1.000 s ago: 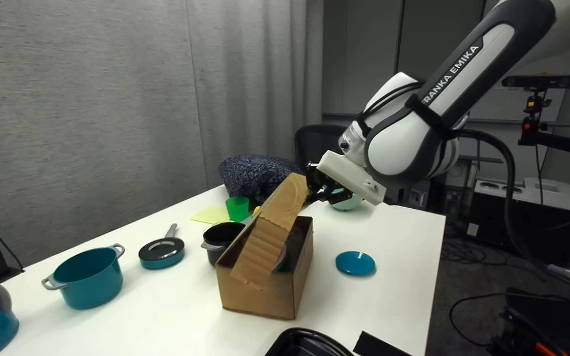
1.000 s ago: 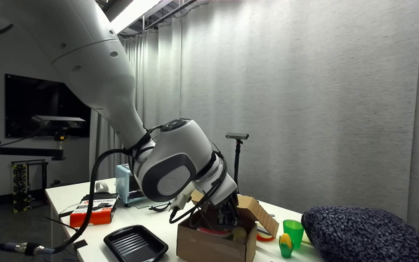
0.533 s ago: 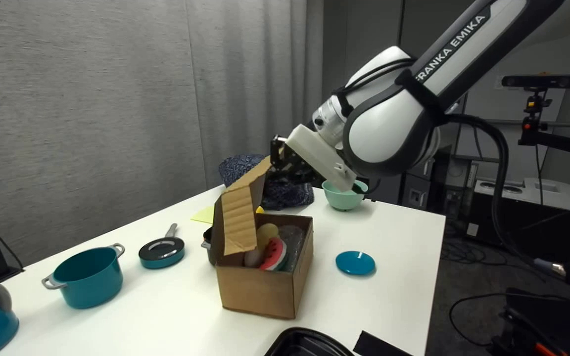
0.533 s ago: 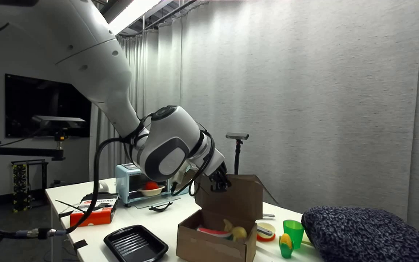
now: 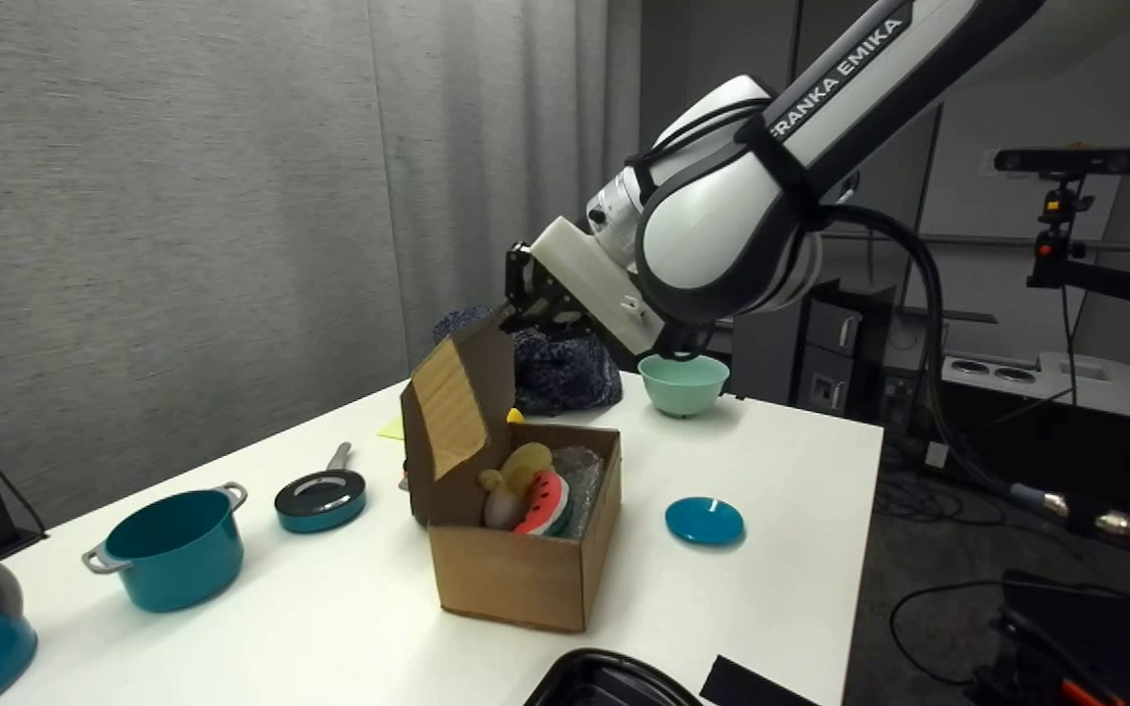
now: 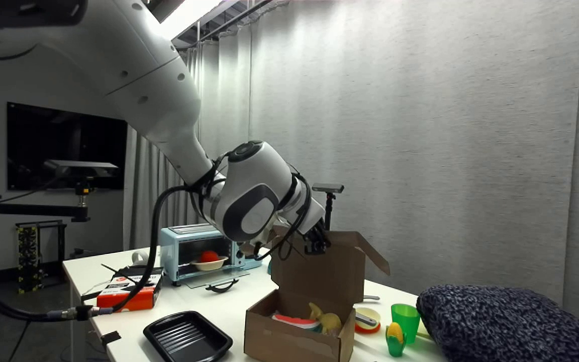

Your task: Open the brown box.

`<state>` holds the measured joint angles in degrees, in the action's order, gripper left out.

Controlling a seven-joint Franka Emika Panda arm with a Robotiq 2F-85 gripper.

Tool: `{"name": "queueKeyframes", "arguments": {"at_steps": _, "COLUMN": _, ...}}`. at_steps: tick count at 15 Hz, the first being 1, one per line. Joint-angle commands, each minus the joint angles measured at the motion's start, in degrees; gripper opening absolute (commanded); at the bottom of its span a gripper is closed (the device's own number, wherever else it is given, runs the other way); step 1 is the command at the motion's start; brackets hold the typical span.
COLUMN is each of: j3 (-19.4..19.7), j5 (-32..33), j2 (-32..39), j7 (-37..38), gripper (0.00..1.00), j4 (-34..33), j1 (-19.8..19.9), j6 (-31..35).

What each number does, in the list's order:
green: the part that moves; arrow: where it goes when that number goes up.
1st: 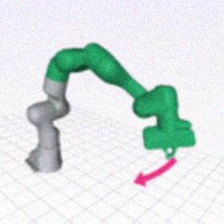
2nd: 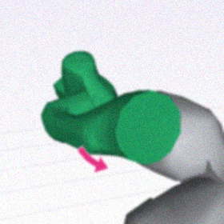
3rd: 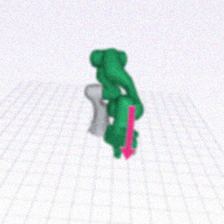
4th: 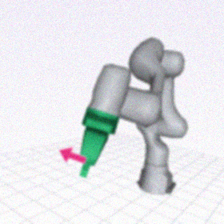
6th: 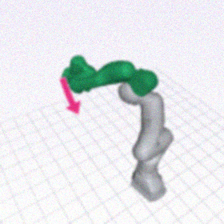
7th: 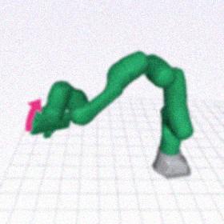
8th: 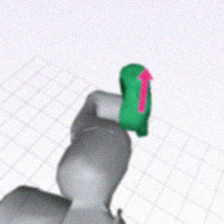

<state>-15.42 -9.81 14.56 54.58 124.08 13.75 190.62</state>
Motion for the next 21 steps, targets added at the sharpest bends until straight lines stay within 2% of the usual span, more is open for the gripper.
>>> {"name": "queueKeyframes", "arguments": {"at_steps": 1, "j3": 4.42, "j5": -0.17, "j2": 5.50, "j7": -0.63, "gripper": 0.01, "j4": -5.44, "j1": -1.59, "j6": -0.08}}
{"name": "queueKeyframes", "arguments": {"at_steps": 3, "j3": 5.55, "j5": -0.15, "j2": 8.58, "j7": -0.35, "gripper": 0.01, "j4": -8.58, "j1": -2.32, "j6": 0.60}}
{"name": "queueKeyframes", "arguments": {"at_steps": 6, "j3": 0.11, "j5": 1.29, "j2": 12.70, "j7": 0.01, "gripper": 0.01, "j4": -13.56, "j1": 1.34, "j6": 0.90}}
{"name": "queueKeyframes", "arguments": {"at_steps": 8, "j3": -3.27, "j5": 2.24, "j2": 14.59, "j7": -0.33, "gripper": 0.01, "j4": -16.79, "j1": 3.35, "j6": -1.39}}
{"name": "queueKeyframes", "arguments": {"at_steps": 14, "j3": 0.78, "j5": 1.73, "j2": 17.74, "j7": -0.09, "gripper": 0.01, "j4": -22.64, "j1": -0.30, "j6": -10.83}}
{"name": "queueKeyframes", "arguments": {"at_steps": 17, "j3": -1.57, "j5": 1.72, "j2": 19.90, "j7": -1.48, "gripper": 0.01, "j4": -24.93, "j1": 1.63, "j6": -13.39}}
{"name": "queueKeyframes", "arguments": {"at_steps": 21, "j3": -1.85, "j5": 2.08, "j2": 22.04, "j7": -2.56, "gripper": 0.01, "j4": -27.02, "j1": 1.36, "j6": -13.19}}
